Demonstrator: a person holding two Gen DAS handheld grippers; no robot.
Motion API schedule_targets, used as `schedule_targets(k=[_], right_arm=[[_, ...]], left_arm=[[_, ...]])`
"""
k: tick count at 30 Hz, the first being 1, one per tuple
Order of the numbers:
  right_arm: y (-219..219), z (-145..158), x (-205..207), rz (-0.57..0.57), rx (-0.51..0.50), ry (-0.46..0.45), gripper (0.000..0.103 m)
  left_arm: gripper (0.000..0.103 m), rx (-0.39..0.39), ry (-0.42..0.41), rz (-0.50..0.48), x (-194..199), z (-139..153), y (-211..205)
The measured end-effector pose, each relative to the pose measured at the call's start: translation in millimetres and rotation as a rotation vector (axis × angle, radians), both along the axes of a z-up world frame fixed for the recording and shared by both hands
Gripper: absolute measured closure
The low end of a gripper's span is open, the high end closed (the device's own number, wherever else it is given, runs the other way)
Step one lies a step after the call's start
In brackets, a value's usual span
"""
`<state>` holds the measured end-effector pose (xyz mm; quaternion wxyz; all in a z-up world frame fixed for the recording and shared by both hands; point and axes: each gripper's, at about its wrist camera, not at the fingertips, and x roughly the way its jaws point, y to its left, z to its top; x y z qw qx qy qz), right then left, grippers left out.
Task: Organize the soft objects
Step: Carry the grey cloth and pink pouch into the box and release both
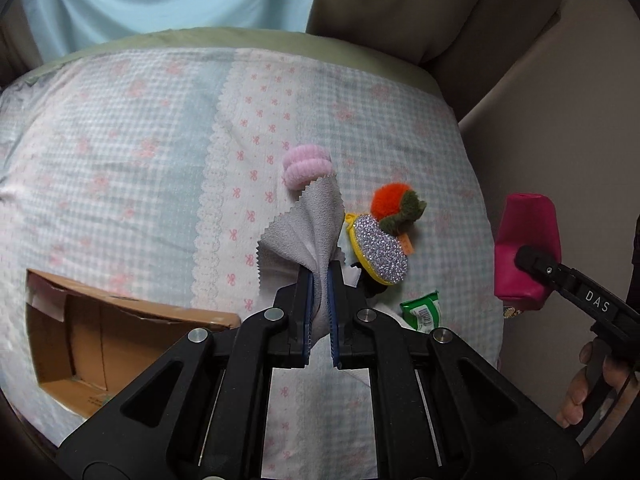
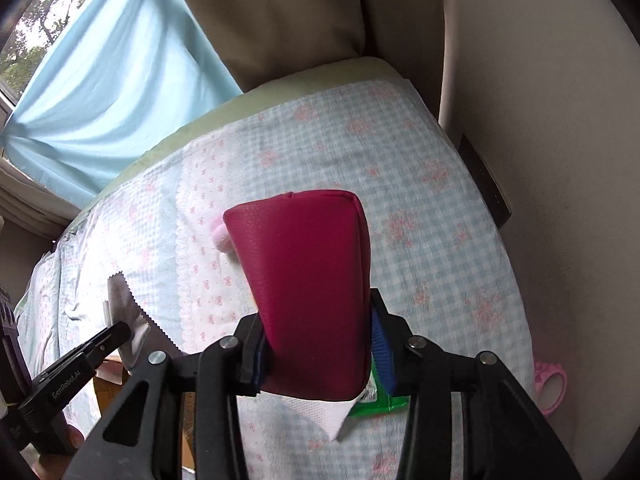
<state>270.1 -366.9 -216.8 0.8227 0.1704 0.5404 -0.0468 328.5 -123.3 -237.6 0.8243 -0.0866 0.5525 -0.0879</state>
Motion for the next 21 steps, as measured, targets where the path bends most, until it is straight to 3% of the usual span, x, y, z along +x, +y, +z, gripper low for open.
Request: schedule_targets(k=[5,10,14,21], right_arm=[[48,51,-17,0.09,-0.009,-0.046,0.064],[110,78,-33,0.194,0.001,-0.065,0.064],[165,80,-48,0.261,0.012,-0.063,0.064],[252,59,-70,0.297,0.032,-0.027,0.064]], left_arm=[[0.097,0.026,-0.073,0.015,-34,52,46],[0.097,0.057,-0.097,0.058,-65,79,109],[0.097,0.082,-0.085,0.075,-81,80,160],[0.097,0.088,-0.009,0.049,-88,51,237]])
